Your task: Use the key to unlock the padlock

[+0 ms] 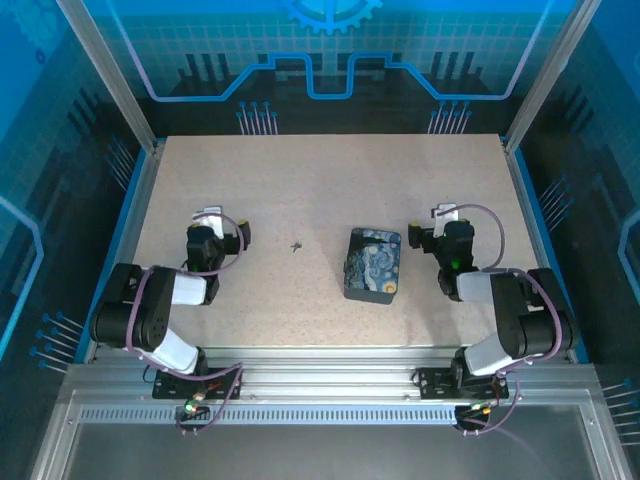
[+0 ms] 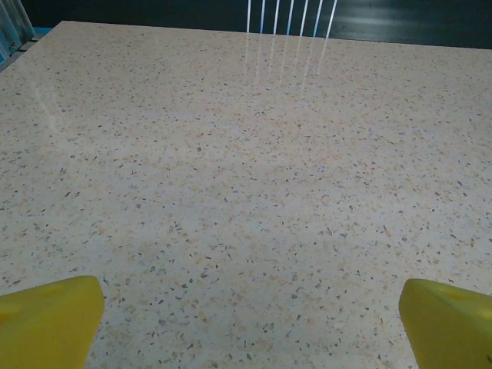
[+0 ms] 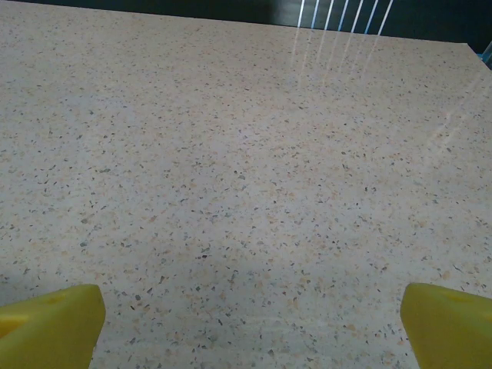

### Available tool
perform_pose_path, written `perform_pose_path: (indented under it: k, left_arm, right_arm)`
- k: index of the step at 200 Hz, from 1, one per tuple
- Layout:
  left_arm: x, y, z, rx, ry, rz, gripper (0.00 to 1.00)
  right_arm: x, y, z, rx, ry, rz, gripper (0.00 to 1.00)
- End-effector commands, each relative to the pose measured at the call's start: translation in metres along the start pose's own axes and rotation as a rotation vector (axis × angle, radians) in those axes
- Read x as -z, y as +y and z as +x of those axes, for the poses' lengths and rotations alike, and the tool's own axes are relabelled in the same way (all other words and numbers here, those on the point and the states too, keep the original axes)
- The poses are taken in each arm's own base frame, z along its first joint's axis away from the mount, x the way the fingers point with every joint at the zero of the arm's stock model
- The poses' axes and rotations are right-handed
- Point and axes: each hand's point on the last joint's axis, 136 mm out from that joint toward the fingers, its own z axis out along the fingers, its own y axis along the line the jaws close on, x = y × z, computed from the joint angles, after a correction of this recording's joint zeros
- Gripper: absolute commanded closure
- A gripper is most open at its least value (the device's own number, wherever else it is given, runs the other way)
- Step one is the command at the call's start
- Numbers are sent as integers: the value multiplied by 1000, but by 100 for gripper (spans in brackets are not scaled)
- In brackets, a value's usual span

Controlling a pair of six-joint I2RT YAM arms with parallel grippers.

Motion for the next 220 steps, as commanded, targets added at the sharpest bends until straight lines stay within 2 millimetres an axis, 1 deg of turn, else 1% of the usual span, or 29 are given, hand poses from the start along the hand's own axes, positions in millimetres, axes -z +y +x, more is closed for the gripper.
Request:
perform_pose_path:
  k: [1,181,189,201,202,218,220]
  left_arm:
    - [-2,-2,-10,-13,-23,20,1]
    - [-2,-2,-10,-12,-21,21,1]
    - [-2,-1,-11,-11,-25,12,1]
    - [2,0,-18,-8,-26,9,1]
    - [2,0,-19,-9,-25,8,1]
    - [3,2,-31,-7,12,-18,1]
    - [3,3,-29,-7,27,-25,1]
  right_arm:
    - [0,-4,-7,-18,-26,3,0]
    - [0,-4,-7,-17,-26,3,0]
    - [1,-7,-10,-24,-25,16,0]
    - [3,-10,-17,-29,-5,29,0]
    - [3,-10,-20,-30,-9,31,0]
    - [8,-12,-31,-29,19,26,0]
    - [9,-11,-33,-27,20,24,0]
